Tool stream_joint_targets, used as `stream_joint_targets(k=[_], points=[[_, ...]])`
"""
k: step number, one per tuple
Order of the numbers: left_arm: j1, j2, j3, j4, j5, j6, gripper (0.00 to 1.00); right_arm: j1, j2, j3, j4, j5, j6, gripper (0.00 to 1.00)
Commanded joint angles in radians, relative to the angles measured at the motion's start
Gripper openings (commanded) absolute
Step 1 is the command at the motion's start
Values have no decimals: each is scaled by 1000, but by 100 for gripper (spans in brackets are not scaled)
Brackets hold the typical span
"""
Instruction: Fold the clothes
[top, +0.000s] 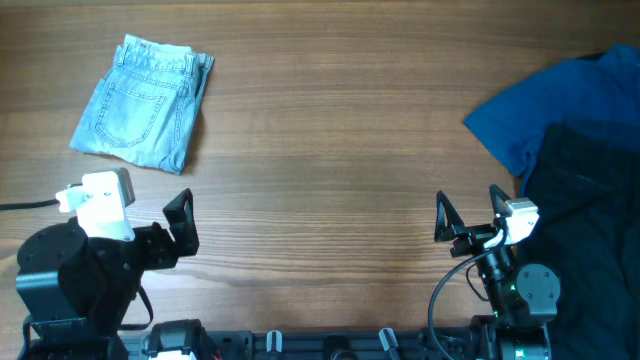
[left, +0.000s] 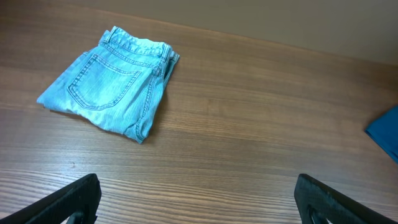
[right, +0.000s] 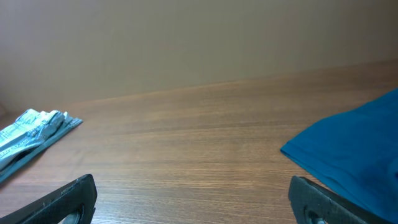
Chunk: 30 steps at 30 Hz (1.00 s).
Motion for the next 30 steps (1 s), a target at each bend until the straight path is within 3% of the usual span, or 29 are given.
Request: stream_joint_targets(k=[1, 3, 6, 11, 13, 21, 30], points=[[-3, -8, -3, 3, -28, 9, 100, -2, -14, 1, 9, -24, -10, 99], [8, -22, -6, 18, -97, 27, 100, -2, -14, 1, 9, -24, -11, 100], [63, -75, -82, 93, -53, 26, 100, -2, -14, 1, 9, -24, -11, 100], [99, -291, -475, 507, 57, 26, 100, -2, -14, 1, 9, -24, -10, 100], [87, -364, -598, 594, 59, -14, 100, -2, -14, 1, 8, -24, -10, 99], [29, -611, -872, 660, 47, -22, 100, -2, -14, 1, 9, -24, -10, 100], [-22, -621, -1049, 823, 13, -22, 100, -2, -14, 1, 9, -24, -10, 100]])
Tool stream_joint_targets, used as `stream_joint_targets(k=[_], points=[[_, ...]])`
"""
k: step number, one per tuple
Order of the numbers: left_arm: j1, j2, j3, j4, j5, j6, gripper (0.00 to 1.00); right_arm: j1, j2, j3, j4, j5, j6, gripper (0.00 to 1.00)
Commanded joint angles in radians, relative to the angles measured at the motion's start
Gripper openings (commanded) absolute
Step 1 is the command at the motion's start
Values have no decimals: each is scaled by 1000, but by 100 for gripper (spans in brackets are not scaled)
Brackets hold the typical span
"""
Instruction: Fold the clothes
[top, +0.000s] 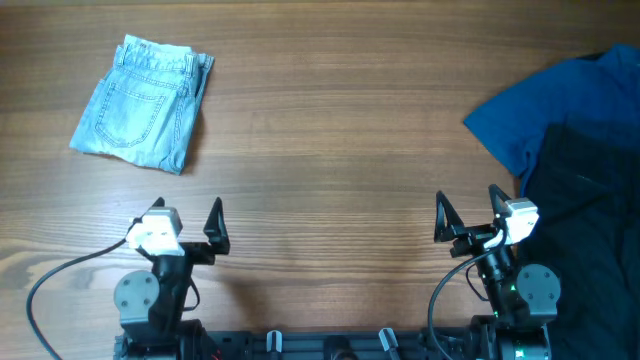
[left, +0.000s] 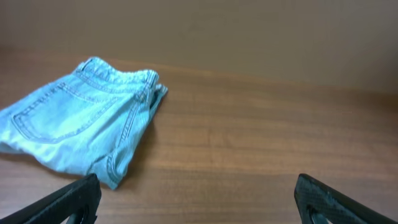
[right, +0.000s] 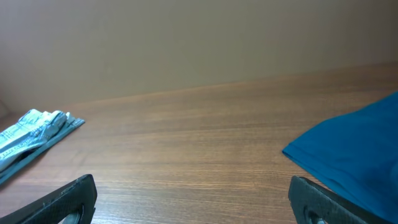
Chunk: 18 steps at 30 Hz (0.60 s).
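Folded light-blue jeans lie at the far left of the table, also seen as jeans in the left wrist view and edge-on as jeans in the right wrist view. A blue shirt lies crumpled at the far right, with a dark navy garment partly over it. My left gripper stands open near the front edge, empty, well short of the jeans. My right gripper is open and empty beside the dark garment. The blue shirt shows at the right of the right wrist view.
The wooden table stretches between the two piles. A black cable loops at the front left by the left arm's base. Both arm bases sit at the front edge.
My left arm has drawn back and turned: its gripper now sits lower and nearer the front edge, pointing straight ahead. The right arm and the clothes have not moved.
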Motion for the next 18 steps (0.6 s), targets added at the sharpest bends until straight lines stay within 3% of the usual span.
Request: stream_joint_targets(k=[1, 18], points=[[-8, -11, -71, 87, -13, -10, 100, -2, -13, 1, 5, -17, -10, 99], [-7, -11, -76, 93, -14, -10, 100, -2, -13, 1, 5, -17, -10, 99]])
